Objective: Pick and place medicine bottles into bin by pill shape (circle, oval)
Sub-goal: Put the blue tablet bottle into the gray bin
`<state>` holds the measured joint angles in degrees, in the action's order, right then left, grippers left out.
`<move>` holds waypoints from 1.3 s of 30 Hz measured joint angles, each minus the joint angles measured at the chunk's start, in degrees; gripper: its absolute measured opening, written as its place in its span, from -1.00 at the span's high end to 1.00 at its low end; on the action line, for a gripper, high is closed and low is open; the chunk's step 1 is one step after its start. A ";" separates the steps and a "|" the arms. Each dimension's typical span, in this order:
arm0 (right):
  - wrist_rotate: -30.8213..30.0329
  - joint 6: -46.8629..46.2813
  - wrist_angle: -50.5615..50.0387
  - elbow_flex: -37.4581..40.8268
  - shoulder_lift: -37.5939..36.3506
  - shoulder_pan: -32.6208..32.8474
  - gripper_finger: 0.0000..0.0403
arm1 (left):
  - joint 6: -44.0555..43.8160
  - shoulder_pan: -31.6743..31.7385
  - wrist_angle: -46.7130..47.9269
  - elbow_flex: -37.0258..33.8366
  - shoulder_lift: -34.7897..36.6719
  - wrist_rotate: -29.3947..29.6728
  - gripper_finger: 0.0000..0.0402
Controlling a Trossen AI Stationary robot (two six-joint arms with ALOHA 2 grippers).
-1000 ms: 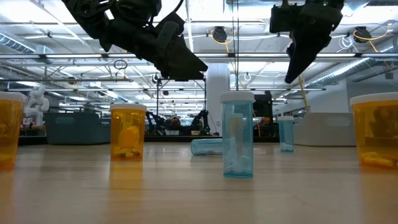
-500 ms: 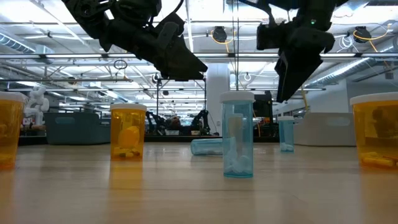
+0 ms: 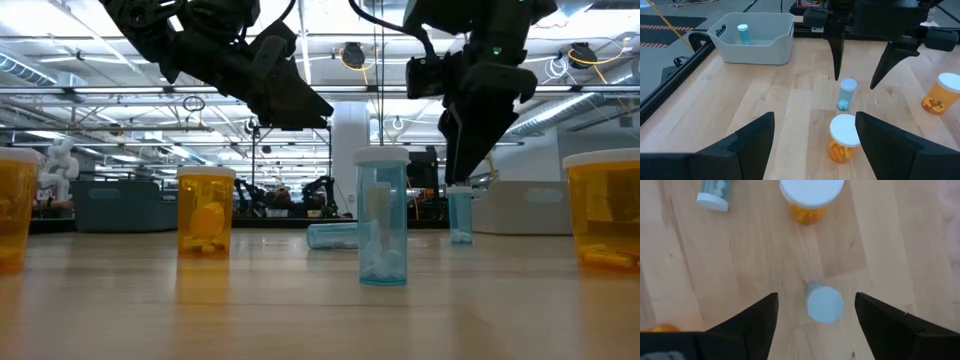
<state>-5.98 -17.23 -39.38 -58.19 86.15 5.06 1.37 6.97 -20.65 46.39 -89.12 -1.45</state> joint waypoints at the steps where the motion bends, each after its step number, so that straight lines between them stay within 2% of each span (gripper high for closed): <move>1: 0.02 -0.04 0.22 0.00 0.03 -0.14 -0.27 | -0.02 0.01 0.03 0.00 0.00 0.00 -0.38; 7: 0.15 0.09 1.25 1.23 0.04 -1.18 -0.22 | -0.04 -0.04 0.24 0.00 0.00 0.00 -0.38; 13: 2.08 0.13 2.75 3.50 0.04 -2.22 -0.08 | 0.09 -0.25 0.38 0.00 0.00 0.00 -0.38; 28: 3.15 0.39 4.94 4.52 0.02 -3.21 0.44 | 0.28 -0.25 0.19 0.00 0.00 0.00 -0.38; 34: 3.25 1.63 4.68 4.52 -1.54 -3.21 0.39 | 0.25 -0.47 0.01 0.00 0.00 0.00 -0.38; 39: 3.28 3.05 3.59 4.52 -5.78 -4.39 0.37 | 0.28 -1.14 -0.67 0.00 0.00 0.00 -0.38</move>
<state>-2.70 -14.18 -35.79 -53.67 80.37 0.67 1.65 5.83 -21.32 46.39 -89.12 -1.45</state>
